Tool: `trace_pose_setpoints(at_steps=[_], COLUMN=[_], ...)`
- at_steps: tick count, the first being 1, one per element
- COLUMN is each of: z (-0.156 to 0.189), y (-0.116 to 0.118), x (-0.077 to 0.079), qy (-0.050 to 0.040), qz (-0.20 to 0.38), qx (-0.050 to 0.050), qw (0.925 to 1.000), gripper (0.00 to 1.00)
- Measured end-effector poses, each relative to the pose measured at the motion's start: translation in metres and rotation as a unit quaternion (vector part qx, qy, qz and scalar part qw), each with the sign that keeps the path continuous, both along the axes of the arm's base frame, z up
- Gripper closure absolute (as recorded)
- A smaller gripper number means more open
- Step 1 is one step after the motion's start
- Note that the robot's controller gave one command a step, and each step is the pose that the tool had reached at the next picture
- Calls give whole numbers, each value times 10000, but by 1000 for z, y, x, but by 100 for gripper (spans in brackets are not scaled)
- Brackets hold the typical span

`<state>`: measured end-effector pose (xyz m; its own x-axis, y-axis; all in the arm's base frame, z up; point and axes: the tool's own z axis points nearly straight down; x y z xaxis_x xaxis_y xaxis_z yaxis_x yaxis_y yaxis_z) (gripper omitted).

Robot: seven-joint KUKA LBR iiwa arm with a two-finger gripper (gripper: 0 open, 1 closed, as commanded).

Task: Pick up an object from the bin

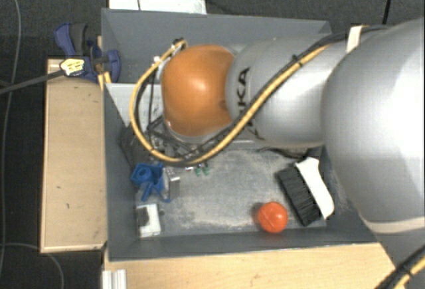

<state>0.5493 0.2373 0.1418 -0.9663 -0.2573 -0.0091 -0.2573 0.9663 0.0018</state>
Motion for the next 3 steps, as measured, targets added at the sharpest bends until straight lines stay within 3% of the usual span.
trace_pose_setpoints(at_steps=[1,2,3], z=[-39,-57,-61], y=[-13,-8,-3], x=[8,6,6], qy=[0,-33,-49], qz=[1234,847,1032], qx=[-9,-2,-13], qw=[9924,9964,9947], gripper=[0,0,0])
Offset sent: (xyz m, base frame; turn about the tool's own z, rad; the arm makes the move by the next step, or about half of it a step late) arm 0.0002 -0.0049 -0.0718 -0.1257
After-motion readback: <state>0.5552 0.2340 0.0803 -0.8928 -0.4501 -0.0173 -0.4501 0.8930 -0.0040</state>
